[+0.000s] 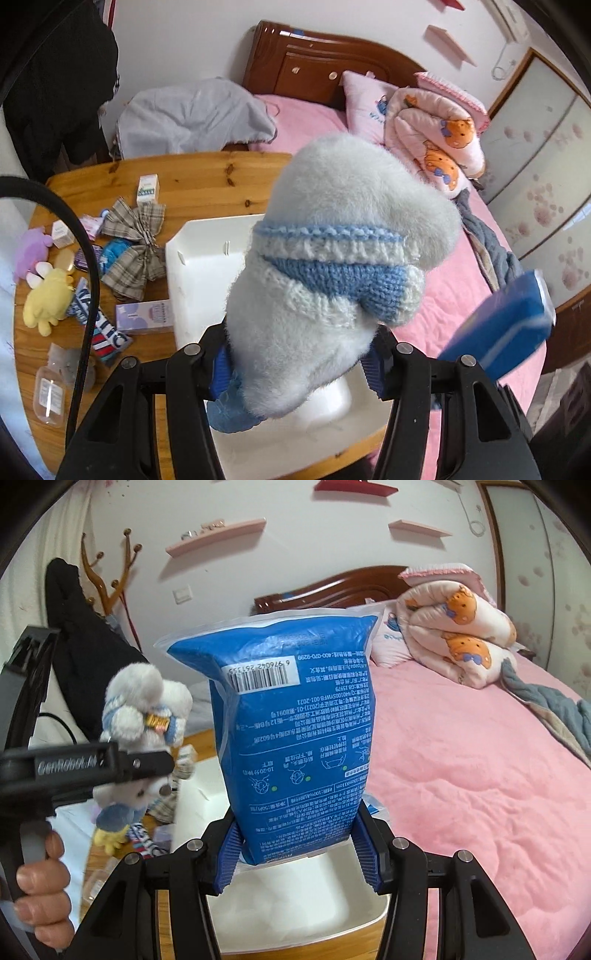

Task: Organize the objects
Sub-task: 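Lift the bear and blue bag and carry both over the white tray, then open the left tool to drop the bear while the right tool releases the bag into the tray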

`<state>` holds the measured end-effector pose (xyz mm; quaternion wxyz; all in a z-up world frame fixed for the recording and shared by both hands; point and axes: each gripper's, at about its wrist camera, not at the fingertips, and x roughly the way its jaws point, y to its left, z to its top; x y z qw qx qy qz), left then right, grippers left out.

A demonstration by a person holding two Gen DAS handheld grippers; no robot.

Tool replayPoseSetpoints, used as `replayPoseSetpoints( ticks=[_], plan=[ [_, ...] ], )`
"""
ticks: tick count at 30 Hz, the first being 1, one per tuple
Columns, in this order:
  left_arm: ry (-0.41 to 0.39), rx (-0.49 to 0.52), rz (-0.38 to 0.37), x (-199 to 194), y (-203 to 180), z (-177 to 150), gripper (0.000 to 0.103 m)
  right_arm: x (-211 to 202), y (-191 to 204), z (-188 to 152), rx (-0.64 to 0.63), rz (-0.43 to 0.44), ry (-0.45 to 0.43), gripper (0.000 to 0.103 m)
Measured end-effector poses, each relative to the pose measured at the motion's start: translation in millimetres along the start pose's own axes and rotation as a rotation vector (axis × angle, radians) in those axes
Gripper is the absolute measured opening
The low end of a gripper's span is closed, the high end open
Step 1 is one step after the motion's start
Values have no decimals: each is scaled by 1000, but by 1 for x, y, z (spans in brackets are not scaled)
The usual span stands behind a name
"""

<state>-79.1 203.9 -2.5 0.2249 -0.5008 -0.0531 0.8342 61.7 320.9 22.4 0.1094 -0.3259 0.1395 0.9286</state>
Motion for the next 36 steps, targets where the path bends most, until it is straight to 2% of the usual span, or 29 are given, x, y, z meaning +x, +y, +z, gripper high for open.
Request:
replayPoseSetpoints(
  ticks=[6, 12, 23, 31, 36],
  plan=[
    [63, -33, 33, 41, 5, 9, 60, 26, -6, -13, -34, -34, 67, 55],
    [118, -31, 69, 67, 4, 7, 60, 55, -8, -23, -63, -28, 158, 55],
    [164, -17, 90, 103, -3, 9, 60, 82, -11, -42, -107, -32, 255, 56],
    [182, -2, 60, 118, -7, 13, 60, 82, 0, -54, -176, -35, 267, 56],
    [181, -6, 43, 126, -10, 17, 61, 86, 8, -61, -194, -10, 328, 57]
  ],
)
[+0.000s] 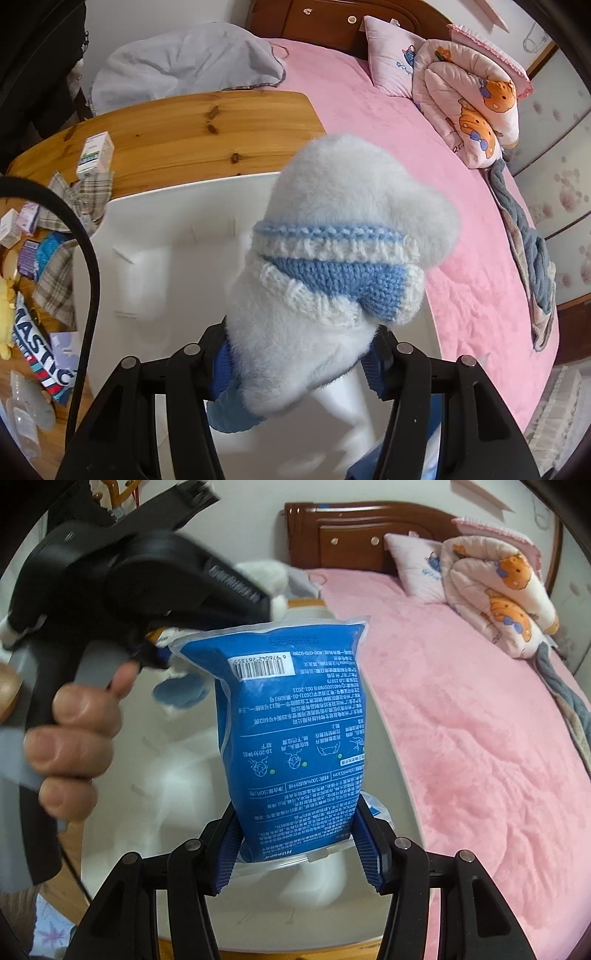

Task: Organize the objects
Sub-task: 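Open the left tool to drop the bear while the right tool releases the bag into the tray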

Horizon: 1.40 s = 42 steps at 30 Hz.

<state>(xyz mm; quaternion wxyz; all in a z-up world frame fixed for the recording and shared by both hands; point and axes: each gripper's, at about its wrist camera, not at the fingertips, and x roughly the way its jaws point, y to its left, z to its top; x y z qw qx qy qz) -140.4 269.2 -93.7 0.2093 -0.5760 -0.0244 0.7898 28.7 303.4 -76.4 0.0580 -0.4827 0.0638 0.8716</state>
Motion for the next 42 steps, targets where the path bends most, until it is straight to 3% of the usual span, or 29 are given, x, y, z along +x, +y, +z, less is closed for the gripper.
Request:
replayPoseSetpoints(
  ticks=[5, 9, 11, 16, 34, 42],
  plan=[
    [3, 8, -25, 10, -9, 5, 62, 7, 0, -1, 18, -13, 59, 61],
    [19, 8, -24, 17, -15, 5, 65, 5, -8, -2, 69, -6, 62, 78],
    [34, 0, -26, 20, -15, 4, 67, 2, -10, -2, 81, -8, 52, 81],
    [24, 15, -14, 14, -17, 0, 78, 1, -10, -4, 95, -18, 52, 81],
    [-91, 50, -5, -44, -18, -14, 78, -12, -1, -2, 64, -48, 27, 81],
    [-208, 88, -2, -95, -19, -31, 78, -26, 2, -6, 84, -30, -22, 81]
  ],
)
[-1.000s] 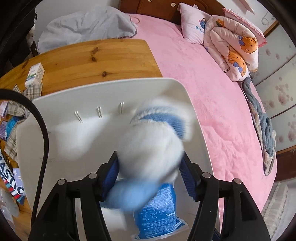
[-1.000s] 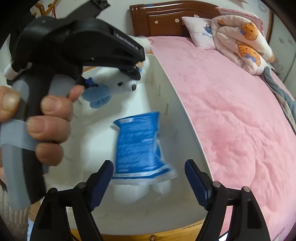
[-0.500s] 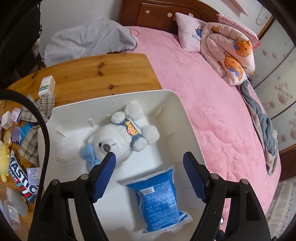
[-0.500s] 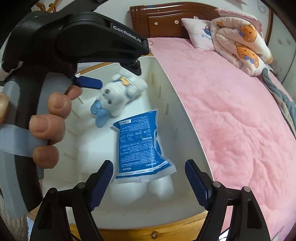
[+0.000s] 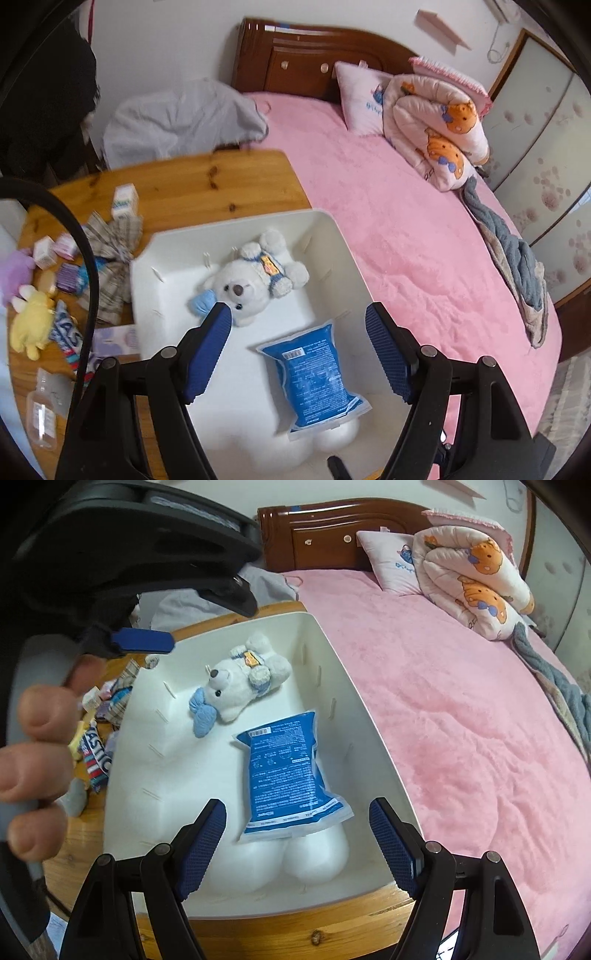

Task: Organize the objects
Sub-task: 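Open the left tool to drop the bear while the right tool releases the bag into the tray, then move both tools back over the remaining items on the table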

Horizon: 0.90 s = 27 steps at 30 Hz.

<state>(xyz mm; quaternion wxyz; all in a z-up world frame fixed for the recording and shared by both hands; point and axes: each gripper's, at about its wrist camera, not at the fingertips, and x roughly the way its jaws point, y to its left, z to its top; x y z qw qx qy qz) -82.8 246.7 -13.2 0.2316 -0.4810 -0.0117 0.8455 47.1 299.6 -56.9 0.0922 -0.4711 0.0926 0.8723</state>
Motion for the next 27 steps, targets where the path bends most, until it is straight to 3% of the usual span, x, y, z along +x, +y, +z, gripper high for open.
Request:
replayPoseSetpoints(
  ticks=[7, 18, 23, 27],
  plan=[
    [-86, 6, -18, -36, 11, -5, 78, -19, 1, -3, 29, 17, -70, 81],
    [-179, -31, -14, -90, 33, -27, 78, -65, 18, -7, 35, 107, -262, 81],
    [-175, -23, -28, -112, 51, -38, 78, -75, 26, -5, 38, 158, -237, 81],
    [-156, -34, -1, -131, 76, -48, 78, -84, 51, -6, -60, 130, -224, 81]
  ],
)
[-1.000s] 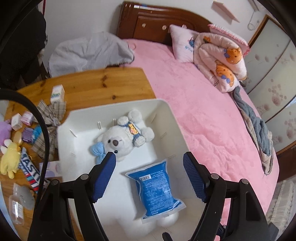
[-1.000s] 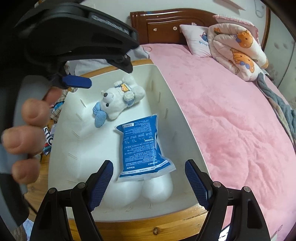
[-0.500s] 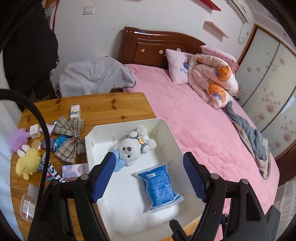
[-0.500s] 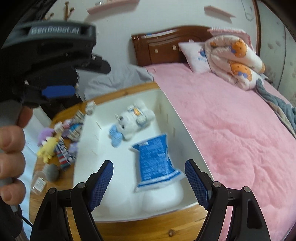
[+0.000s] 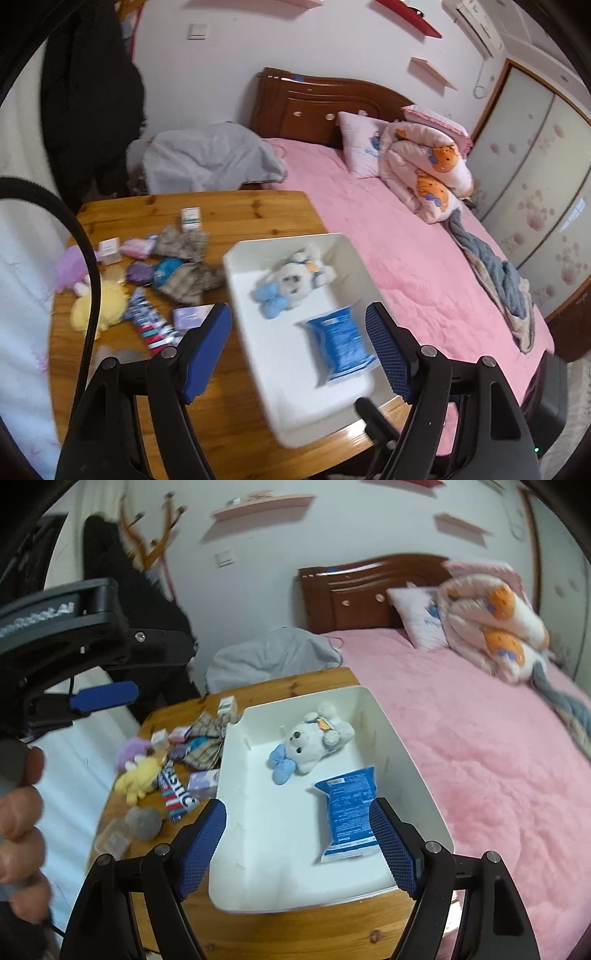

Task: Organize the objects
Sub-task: 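Move both tools back over the remaining items on the table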

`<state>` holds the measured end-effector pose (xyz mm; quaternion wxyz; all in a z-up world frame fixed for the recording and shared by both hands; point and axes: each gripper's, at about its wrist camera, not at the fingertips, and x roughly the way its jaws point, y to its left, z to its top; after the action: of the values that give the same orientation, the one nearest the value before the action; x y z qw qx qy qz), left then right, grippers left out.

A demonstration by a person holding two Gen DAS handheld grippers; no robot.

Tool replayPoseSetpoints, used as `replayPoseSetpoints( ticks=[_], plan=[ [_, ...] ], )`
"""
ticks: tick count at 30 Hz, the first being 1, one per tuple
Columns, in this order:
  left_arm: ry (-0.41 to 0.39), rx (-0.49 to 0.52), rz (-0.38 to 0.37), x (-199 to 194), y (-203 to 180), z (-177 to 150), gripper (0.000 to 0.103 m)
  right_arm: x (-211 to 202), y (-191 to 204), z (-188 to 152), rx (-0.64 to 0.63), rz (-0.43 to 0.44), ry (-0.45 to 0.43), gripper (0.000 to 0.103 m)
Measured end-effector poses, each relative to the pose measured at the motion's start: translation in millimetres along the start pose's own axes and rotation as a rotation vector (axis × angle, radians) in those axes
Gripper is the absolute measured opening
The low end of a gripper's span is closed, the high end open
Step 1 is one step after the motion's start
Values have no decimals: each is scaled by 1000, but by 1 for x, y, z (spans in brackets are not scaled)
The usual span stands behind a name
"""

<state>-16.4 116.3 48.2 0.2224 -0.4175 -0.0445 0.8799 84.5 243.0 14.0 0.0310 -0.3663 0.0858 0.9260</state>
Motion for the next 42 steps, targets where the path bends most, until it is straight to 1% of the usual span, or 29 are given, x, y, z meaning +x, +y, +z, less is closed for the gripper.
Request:
replayPoseSetpoints(
  ticks=[2, 5, 9, 12, 17, 19, 23, 27, 29, 32, 34, 37, 40, 42],
  plan=[
    [-20, -5, 42, -12, 13, -3, 78, -3, 12, 2, -30, 9, 2, 81],
    [-64, -20, 133, -34, 37, -6, 78, -9, 34, 6, -78, 39, 3, 81],
    [-96, -53, 219, -52, 67, -13, 78, -18, 64, 17, -130, 86, -16, 82],
    [-101, -75, 268, -58, 88, -17, 78, -24, 90, 27, -182, 103, -46, 83],
    [-98, -92, 360, -64, 118, -26, 78, -23, 127, 36, -242, 166, -52, 83],
    [-97, -98, 384, -65, 128, -30, 78, -20, 142, 38, -266, 175, -57, 83],
    [-103, -111, 406, -67, 148, -38, 78, -14, 167, 38, -312, 208, -64, 83],
    [-98, -130, 446, -67, 168, -47, 78, -6, 187, 38, -348, 205, -62, 83],
    [-79, -150, 455, -65, 180, -52, 78, -1, 194, 39, -356, 201, -57, 83],
    [-44, -162, 447, -59, 195, -58, 78, 8, 205, 40, -374, 198, -51, 83],
    [-14, -167, 446, -52, 204, -64, 78, 14, 211, 40, -378, 210, -39, 83],
    [49, -181, 435, -38, 215, -74, 78, 26, 216, 40, -375, 222, -11, 83],
    [120, -206, 421, -18, 227, -85, 78, 45, 220, 35, -373, 223, 37, 83],
    [182, -220, 411, -1, 235, -94, 78, 61, 224, 30, -375, 215, 77, 83]
  ],
)
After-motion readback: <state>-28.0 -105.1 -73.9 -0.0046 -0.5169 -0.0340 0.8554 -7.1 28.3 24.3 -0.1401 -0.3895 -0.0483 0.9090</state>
